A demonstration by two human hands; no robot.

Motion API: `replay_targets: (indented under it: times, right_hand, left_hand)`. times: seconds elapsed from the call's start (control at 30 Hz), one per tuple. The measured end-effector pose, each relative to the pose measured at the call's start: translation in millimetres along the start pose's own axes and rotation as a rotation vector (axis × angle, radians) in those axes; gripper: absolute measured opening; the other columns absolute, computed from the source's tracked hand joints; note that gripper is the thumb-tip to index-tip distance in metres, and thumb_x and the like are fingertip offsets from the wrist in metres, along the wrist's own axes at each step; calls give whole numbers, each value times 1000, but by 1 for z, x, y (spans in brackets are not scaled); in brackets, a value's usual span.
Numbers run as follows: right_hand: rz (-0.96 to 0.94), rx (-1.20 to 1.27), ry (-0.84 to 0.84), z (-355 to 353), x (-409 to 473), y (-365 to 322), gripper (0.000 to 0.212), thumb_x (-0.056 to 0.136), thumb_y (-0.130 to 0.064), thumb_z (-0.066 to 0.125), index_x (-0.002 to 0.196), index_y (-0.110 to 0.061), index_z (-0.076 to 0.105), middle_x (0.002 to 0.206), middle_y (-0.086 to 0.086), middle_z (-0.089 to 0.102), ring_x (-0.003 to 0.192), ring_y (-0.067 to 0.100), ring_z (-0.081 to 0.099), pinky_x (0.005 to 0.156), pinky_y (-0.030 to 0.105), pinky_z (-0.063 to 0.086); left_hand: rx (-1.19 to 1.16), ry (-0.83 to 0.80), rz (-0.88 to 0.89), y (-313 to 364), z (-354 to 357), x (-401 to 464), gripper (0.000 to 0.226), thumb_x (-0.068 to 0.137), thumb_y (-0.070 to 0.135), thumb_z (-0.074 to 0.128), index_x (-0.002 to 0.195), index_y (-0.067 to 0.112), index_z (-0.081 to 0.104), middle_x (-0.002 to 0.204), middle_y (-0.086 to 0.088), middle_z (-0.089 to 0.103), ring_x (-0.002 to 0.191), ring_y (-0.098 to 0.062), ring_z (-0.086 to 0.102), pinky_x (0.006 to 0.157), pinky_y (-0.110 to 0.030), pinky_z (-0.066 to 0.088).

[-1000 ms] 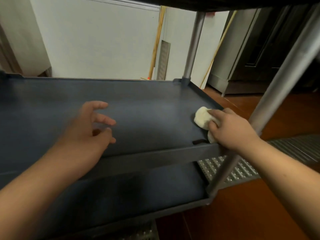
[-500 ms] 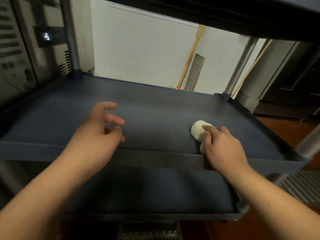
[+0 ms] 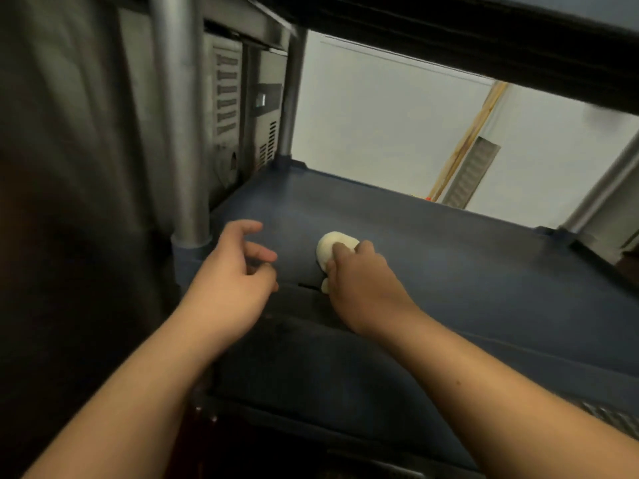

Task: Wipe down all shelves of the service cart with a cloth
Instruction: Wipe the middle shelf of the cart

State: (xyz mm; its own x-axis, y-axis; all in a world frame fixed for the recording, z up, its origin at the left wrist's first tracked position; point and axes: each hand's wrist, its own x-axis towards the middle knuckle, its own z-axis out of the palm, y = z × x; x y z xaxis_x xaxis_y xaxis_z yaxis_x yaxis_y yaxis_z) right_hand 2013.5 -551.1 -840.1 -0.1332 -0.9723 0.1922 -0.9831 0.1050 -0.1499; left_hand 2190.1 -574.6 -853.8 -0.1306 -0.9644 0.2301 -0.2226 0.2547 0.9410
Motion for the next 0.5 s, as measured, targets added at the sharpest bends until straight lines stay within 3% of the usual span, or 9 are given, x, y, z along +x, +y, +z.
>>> replay_targets:
  times: [0.13,0.33,0.5]
  right_hand:
    - [-156,37,-5,12,25,-60,31,104,-32,39,119,-8,51,120,21,48,107,41,50,85,44,43]
    - [-346,89,-94,26,60,-121,34,105,-25,36,128,-6,54,121,21,50,106,40,53,91,49,47]
    - [-369,228,-82,27,64,-103,36,104,-22,40,134,-10,56,115,21,52,105,39,54,95,40,42]
  left_hand:
    - [-18,81,-36,-12,-35,-1,46,85,2,53,119,32,43,96,7,64,69,-13,68,66,-30,51]
    - [-3,232,-68,-19,-67,-16,46,70,13,51,107,41,46,87,12,65,76,-17,67,80,-47,55]
    - [16,214,-67,-13,-65,-27,46,70,14,52,105,43,46,88,8,65,75,-18,67,81,-49,55]
